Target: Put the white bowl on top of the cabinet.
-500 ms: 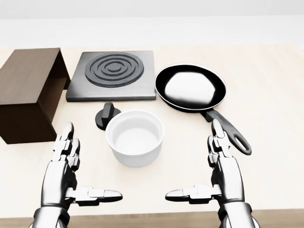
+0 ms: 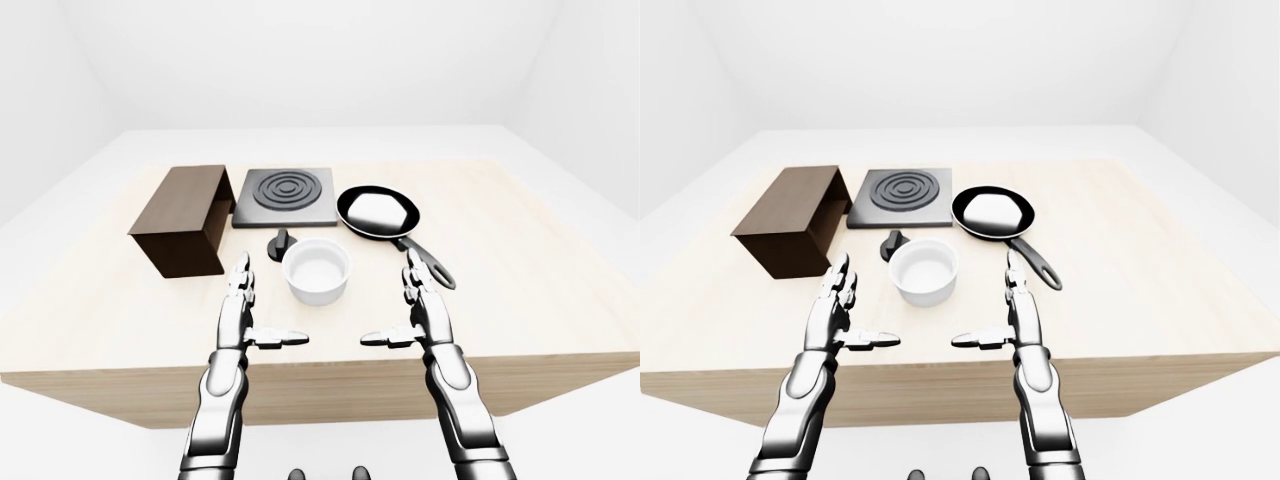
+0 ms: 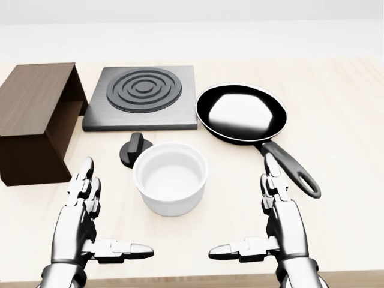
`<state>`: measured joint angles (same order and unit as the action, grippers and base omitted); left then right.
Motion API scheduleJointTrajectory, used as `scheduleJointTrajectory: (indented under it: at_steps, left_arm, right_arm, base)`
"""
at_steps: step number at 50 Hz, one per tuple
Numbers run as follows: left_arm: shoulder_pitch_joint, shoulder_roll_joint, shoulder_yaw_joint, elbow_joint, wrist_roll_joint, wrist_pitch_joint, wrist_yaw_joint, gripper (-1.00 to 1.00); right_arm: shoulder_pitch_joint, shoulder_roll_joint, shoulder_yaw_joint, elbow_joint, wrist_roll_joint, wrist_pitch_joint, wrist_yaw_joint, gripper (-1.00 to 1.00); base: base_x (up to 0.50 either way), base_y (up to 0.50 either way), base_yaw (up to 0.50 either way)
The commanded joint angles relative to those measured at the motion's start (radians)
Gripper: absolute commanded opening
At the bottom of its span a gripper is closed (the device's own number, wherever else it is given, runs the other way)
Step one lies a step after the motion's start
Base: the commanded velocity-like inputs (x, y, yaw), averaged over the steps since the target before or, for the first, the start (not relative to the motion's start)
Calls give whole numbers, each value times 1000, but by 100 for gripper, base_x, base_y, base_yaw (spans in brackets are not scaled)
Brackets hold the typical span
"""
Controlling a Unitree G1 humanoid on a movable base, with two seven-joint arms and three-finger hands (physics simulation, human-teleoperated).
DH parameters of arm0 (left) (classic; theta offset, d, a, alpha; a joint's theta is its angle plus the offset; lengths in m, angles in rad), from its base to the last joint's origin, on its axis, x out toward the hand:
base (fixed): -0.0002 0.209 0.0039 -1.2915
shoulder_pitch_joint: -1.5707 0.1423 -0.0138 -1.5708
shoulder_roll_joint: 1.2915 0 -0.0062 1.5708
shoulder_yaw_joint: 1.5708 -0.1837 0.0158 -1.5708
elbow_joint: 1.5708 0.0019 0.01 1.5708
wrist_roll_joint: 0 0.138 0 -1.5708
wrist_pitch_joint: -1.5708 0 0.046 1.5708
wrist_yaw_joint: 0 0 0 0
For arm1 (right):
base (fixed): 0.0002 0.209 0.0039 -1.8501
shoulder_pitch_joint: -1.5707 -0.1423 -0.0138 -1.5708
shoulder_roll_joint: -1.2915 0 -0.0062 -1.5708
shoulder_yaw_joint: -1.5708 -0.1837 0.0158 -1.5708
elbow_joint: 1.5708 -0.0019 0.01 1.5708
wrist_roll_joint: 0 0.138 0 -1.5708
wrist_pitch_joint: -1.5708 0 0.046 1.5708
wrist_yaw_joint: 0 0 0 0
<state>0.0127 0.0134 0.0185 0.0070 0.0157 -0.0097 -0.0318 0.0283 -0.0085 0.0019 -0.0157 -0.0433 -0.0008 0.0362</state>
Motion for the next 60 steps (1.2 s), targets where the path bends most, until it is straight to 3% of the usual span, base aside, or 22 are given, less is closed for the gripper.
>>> scheduleJointTrajectory:
  at_steps: [1, 20, 24, 31, 33, 41, 47, 48, 51, 52, 60]
  left_arm:
    - [2, 1, -1, 3, 7, -4, -3, 100]
    - [7, 1, 0, -8, 9, 0, -5, 100]
    - [5, 1, 0, -9, 9, 3, -5, 100]
    - [9, -2, -8, -6, 17, -1, -4, 100]
    - [11, -2, -14, -2, 24, 0, -6, 100]
    - [3, -3, -27, 31, 57, -10, -1, 100]
    - [-25, -4, -44, 117, 123, -42, 25, 100]
    - [-34, -5, -55, 150, 160, -55, 48, 100]
    - [-33, -9, -66, 164, 192, -67, 63, 100]
    - [-26, -17, -79, 163, 207, -69, 70, 100]
    - [-28, -29, -128, 185, 381, -75, 197, 100]
  right_arm:
    - [-6, -1, -2, 5, 2, 4, 9, 100]
    - [8, 3, 13, 10, -12, -18, 13, 100]
    - [5, 5, 18, 37, -40, -59, -11, 100]
    - [5, 4, 15, 29, -31, -50, -4, 100]
    - [11, 2, 12, 11, 7, -42, 33, 100]
    - [5, 3, 10, 21, -11, -43, 12, 100]
    - [-5, -5, -10, -4, 15, 0, 23, 100]
    - [-17, -10, -27, -9, 20, 24, 13, 100]
    - [-27, -17, -46, -22, 33, 56, 12, 100]
    - [-33, -24, -65, -43, 39, 87, 3, 100]
    - [-28, -46, -121, -134, 71, 88, 17, 100]
  base:
    - [23, 0, 0]
    - [23, 1, 0]
    - [23, 38, 0]
    - [24, 49, 0]
    - [0, 0, 0]
    - [0, 0, 0]
    - [0, 0, 0]
    - [0, 0, 0]
    - [0, 0, 0]
    - [0, 0, 0]
    - [0, 0, 0]
